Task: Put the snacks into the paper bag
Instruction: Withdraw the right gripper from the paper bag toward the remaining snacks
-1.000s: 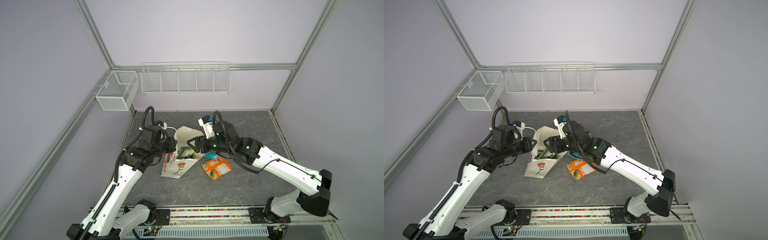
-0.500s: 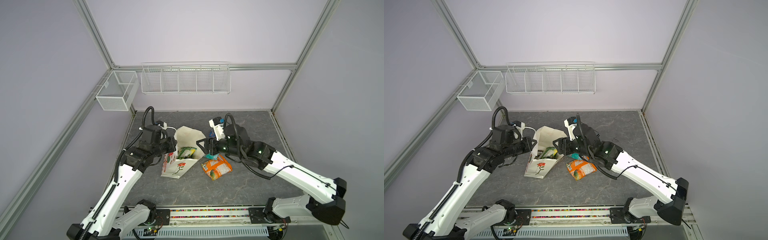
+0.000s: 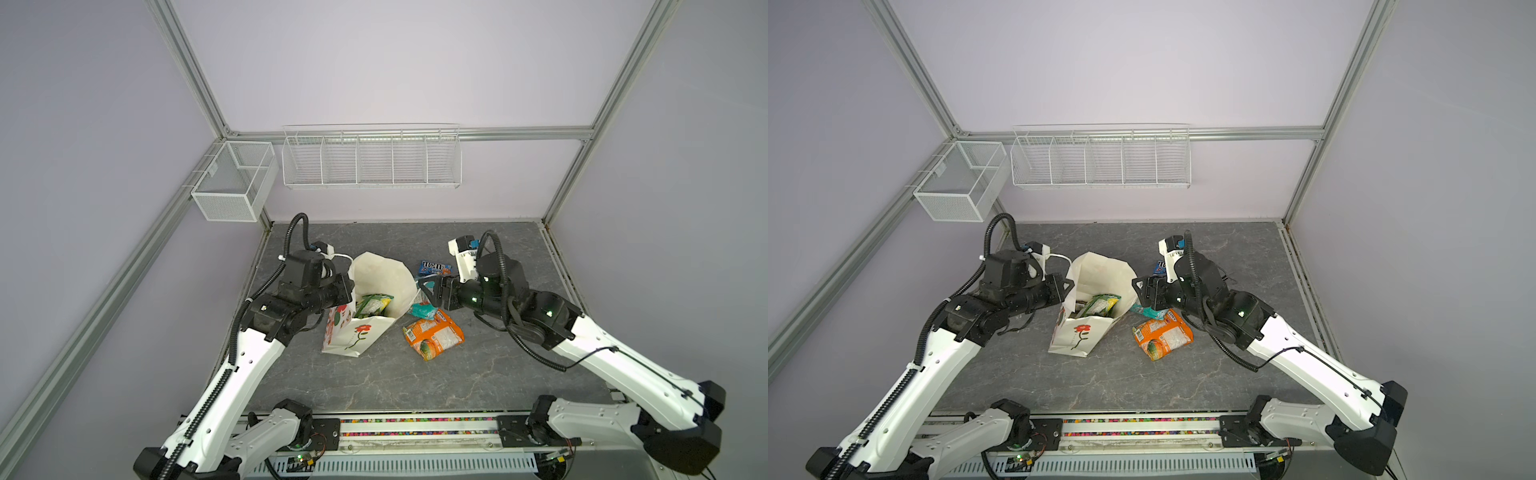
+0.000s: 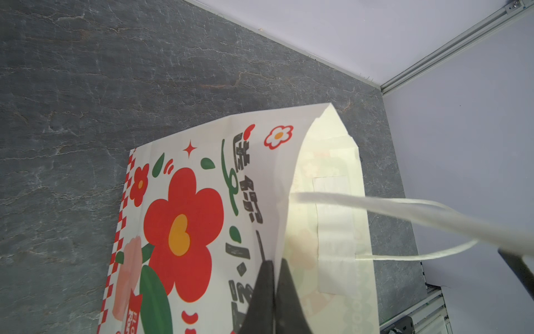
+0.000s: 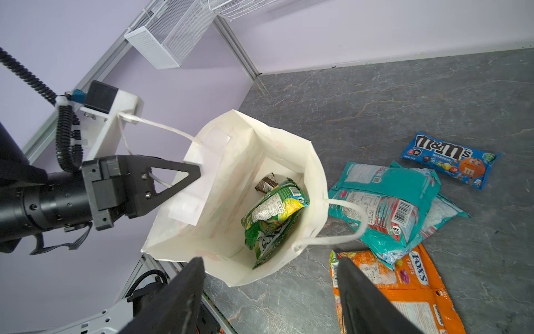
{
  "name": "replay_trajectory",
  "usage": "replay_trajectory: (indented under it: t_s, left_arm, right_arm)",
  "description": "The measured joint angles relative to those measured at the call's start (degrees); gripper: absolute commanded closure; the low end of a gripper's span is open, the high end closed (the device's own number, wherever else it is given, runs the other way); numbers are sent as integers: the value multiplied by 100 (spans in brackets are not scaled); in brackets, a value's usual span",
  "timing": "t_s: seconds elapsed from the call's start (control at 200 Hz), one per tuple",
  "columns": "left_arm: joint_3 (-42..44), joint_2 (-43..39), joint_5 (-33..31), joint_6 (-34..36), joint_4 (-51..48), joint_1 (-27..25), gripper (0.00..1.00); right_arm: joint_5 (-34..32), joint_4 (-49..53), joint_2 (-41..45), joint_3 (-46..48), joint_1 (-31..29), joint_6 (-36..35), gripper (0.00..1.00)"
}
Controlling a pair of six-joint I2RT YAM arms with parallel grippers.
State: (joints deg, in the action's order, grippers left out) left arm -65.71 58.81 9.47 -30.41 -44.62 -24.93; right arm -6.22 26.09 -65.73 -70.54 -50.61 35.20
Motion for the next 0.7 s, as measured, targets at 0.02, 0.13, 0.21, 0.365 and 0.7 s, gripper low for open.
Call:
replay_trajectory:
  t_s: [0.02, 0.13, 0.21, 0.365, 0.7]
  left_arm:
    - [0, 0, 0, 0, 0, 0, 100]
    - [0, 0, 0, 0, 0, 0, 100]
    - [2, 0, 0, -2, 2, 0, 100]
    - [4, 0, 0, -4, 7, 0, 100]
    - [4, 0, 0, -4, 15, 0, 100]
  right_arm:
    - [-2, 15, 24, 24, 20, 11, 25]
    - [-22, 92, 133, 164, 120, 59, 25]
    - [-35, 166, 227, 260, 197, 85, 24]
    - [-72, 286, 391, 354, 319, 103, 22]
    - [-153, 557, 551, 579, 540, 129, 21]
